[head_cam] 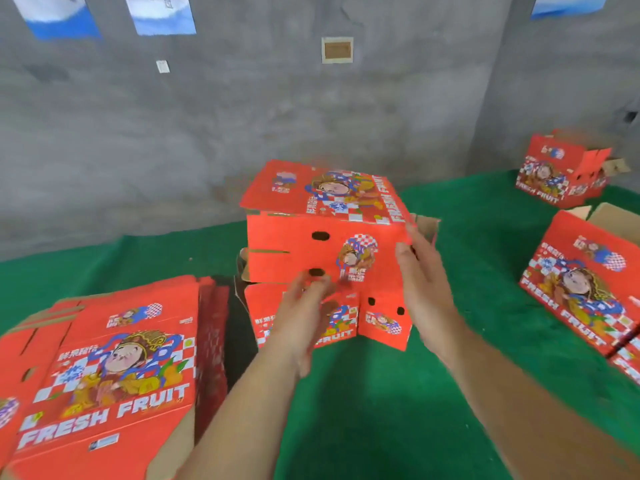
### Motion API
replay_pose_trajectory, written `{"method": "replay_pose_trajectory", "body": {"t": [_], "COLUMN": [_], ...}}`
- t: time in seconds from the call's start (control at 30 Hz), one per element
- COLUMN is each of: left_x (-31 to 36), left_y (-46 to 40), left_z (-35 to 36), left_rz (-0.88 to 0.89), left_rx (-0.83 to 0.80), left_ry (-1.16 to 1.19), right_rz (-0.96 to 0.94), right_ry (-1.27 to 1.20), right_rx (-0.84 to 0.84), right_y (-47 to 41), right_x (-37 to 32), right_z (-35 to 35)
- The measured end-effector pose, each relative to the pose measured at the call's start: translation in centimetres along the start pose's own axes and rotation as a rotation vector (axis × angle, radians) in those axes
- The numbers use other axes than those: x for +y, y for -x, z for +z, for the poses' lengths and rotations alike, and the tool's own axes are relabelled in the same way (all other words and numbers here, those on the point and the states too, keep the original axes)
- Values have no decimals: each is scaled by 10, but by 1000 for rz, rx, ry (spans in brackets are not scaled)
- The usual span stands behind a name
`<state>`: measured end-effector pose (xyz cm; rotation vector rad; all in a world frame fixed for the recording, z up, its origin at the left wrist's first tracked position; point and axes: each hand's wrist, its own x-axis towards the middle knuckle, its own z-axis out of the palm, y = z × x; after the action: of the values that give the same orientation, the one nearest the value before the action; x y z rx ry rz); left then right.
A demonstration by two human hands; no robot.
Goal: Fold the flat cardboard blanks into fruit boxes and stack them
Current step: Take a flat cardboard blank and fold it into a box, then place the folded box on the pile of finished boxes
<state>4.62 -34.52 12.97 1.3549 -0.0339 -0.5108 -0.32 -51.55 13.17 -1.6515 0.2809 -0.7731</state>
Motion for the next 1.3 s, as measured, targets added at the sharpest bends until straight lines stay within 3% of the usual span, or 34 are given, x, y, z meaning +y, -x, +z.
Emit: {"method": "replay_pose_trajectory", "body": {"t": [0.1,0.2,0.5,0.77,0.87,0.93,0.97,1.03,1.07,1.17,1.3], "left_x": [-33,-60,-95,-101,-86,-83,-84,-91,-97,-114,-116], "left_y": [1,7,14,29,32,32,32,34,33,31,28], "left_z": [-10,-17,-58,-130,-176,-213,-231,-253,-256,-241,-218], "left_rz": [-60,-81,9,152,224,225,166,-48,-134,-290,-315], "left_rx": [-29,7,156,360,437,535,573,539,485,357,361], "left_ry": [-41,18,27,-123,-192,-427,-679,-1217,-1359,-1528,-1595], "right_rz": [157,266,450,614,656,626,631,723,796,957,1013], "right_ry": [-42,-40,74,51,166,296,321,269,225,125,100], "right_rx": [198,185,-325,-573,-738,-877,-923,-924,-900,-830,-802], "right_y": [30,57,122,149,161,169,172,174,175,175,171], "right_x": [33,55,86,93,93,95,95,94,93,95,98], "right_z": [19,37,103,175,197,209,215,228,234,247,245]}}
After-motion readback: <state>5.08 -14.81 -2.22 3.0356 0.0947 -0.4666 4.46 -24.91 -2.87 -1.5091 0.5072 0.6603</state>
